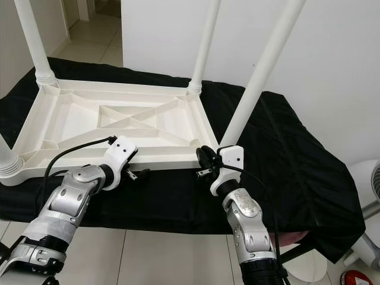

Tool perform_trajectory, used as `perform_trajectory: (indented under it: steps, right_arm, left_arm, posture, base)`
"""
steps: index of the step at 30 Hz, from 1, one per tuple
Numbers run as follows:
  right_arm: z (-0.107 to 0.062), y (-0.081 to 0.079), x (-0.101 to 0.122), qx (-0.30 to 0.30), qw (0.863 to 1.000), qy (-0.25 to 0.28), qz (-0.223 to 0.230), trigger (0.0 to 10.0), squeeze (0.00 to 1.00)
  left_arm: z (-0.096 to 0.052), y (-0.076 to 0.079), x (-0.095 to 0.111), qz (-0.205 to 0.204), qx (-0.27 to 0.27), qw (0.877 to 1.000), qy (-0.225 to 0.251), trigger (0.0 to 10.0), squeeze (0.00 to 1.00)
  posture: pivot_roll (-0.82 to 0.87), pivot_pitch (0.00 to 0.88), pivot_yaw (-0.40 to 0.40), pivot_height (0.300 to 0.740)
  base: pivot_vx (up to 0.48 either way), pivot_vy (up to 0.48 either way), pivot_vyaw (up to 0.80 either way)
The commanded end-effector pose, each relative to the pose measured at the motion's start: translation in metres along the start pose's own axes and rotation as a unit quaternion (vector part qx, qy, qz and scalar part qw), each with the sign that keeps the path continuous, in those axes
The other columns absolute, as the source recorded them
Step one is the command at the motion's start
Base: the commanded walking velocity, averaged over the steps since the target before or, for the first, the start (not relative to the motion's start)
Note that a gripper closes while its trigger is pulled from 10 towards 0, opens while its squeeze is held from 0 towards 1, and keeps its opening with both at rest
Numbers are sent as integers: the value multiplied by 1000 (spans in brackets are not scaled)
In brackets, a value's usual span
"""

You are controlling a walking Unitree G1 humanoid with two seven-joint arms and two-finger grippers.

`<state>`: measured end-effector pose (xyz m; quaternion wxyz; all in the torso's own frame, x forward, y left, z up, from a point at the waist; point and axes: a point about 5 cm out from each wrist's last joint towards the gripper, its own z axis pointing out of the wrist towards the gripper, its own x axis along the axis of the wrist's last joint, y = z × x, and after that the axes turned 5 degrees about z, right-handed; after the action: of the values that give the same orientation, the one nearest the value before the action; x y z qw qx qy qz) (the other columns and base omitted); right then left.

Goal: Building children table

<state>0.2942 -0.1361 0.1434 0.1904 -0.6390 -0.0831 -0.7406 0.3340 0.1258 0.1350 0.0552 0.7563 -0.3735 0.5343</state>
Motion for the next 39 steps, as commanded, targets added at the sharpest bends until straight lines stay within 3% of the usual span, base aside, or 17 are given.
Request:
perform_trajectory:
  steps: [1,9,10,11,12,15,16,19,23,31,32,33,34,35,36,39]
  right_arm:
    - [-1,1,-1,-6,1000,-6,-1,10000,0]
    - [0,-1,-1,-8,1000,-5,-2,10000,0]
    - [0,0,-1,-10,1000,-5,-3,10000,0]
    - [0,0,-1,-10,1000,-5,-3,10000,0]
    - [0,0,-1,-12,1000,-4,-5,10000,0]
    - [0,2,-1,-14,1000,-4,-6,10000,0]
    - [0,2,0,-15,1000,-3,-7,10000,0]
    - [0,2,0,-16,1000,-3,-8,10000,0]
    - [0,3,-1,-18,1000,-5,-10,10000,0]
    - [1,3,0,-19,1000,-6,-10,10000,0]
    - [1,3,0,-19,1000,-6,-10,10000,0]
    - [1,3,-1,-19,1000,-6,-10,10000,0]
    - [1,2,-1,-18,1000,-6,-9,10000,0]
    - [1,2,-1,-18,1000,-6,-9,10000,0]
    - [1,2,-1,-18,1000,-6,-9,10000,0]
    - [2,2,-1,-18,1000,-6,-9,10000,0]
  left_arm:
    - [3,-3,-4,-7,49,999,-20,10000,0]
    - [4,-5,-3,9,41,999,-25,10000,0]
    - [5,-4,-2,9,38,999,-23,6902,0]
    - [5,-4,-2,9,38,999,-23,6902,0]
    - [5,-3,0,9,35,999,-20,4706,0]
    - [5,-2,1,9,32,999,-18,4039,0]
    - [6,-1,1,10,30,999,-17,2784,0]
    - [6,0,1,11,29,999,-17,3059,0]
    - [5,1,2,15,30,999,-15,2471,0]
    - [7,10,9,20,23,1000,3,2353,0]
    - [7,10,9,20,23,1000,3,2353,0]
    - [8,17,15,31,13,999,25,2706,0]
    - [8,21,18,37,8,999,36,3725,0]
    - [8,21,18,37,8,999,36,3725,0]
    - [9,26,22,47,1,998,51,10000,0]
    - [9,32,28,54,-7,996,69,10000,0]
  posture:
    - [7,0,-136,740]
    - [6,0,-127,740]
    - [5,0,-124,740]
    - [5,0,-124,740]
    - [5,0,-123,740]
    - [5,0,-123,740]
    - [5,0,-124,740]
    - [4,0,-124,740]
    - [7,0,-127,740]
    - [11,0,-131,740]
    - [11,0,-131,740]
    - [12,0,-132,740]
    - [12,0,-132,740]
    - [12,0,-132,740]
    - [13,0,-133,740]
    - [13,0,-133,740]
  base:
    - [0,0,0]
    - [0,0,0]
    - [0,0,0]
    - [0,0,0]
    - [0,0,0]
    - [0,0,0]
    - [0,0,0]
    - [0,0,0]
    - [0,0,0]
    - [0,0,0]
    - [0,0,0]
    - [0,0,0]
    - [0,0,0]
    - [0,0,0]
    - [0,0,0]
    - [0,0,0]
